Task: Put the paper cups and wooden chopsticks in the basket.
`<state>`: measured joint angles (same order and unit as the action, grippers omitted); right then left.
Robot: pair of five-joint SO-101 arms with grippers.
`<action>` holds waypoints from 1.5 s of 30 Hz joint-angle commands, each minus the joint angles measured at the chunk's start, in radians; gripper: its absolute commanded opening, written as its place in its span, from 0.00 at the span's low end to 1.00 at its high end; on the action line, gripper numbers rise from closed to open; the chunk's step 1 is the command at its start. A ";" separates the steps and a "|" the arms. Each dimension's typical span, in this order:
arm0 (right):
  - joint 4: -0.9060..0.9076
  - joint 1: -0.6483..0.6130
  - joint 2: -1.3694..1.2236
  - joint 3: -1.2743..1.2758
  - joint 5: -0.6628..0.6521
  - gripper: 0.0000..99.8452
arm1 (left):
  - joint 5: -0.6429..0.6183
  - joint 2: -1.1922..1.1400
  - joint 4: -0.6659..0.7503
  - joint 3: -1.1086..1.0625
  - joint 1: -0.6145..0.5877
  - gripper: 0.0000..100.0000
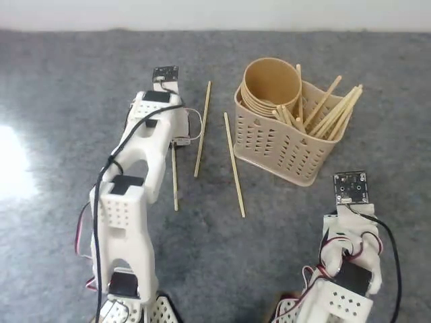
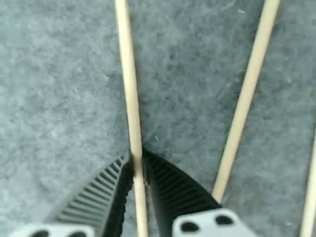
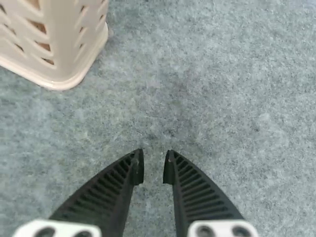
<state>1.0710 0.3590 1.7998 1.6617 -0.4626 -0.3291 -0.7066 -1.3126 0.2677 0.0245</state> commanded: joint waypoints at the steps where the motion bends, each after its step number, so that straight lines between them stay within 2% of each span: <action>1: -0.010 -0.007 0.005 0.021 -0.014 0.08 | 0.017 -0.075 -0.100 0.140 0.014 0.01; 14: -0.010 -0.007 0.005 0.021 -0.014 0.08 | 0.015 -0.094 -0.448 0.639 0.015 0.01; 19: -0.010 -0.007 0.005 0.021 -0.014 0.08 | 0.017 -0.026 -0.446 0.654 0.021 0.01; 25: -0.010 -0.007 0.005 0.021 -0.014 0.08 | 0.017 0.212 -0.443 0.619 0.052 0.01; 32: -0.010 -0.007 0.005 0.021 -0.014 0.08 | 0.020 0.519 -0.430 0.618 0.160 0.01; 41: -0.010 -0.007 0.005 0.021 -0.014 0.08 | 0.015 0.686 -0.417 0.622 0.190 0.01; 45: -0.010 -0.007 0.005 0.021 -0.014 0.08 | 0.018 0.824 -0.414 0.615 0.273 0.01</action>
<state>1.0710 0.3590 1.7998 1.6617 -0.4626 -0.3199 -0.0069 -1.7346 0.8753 0.2378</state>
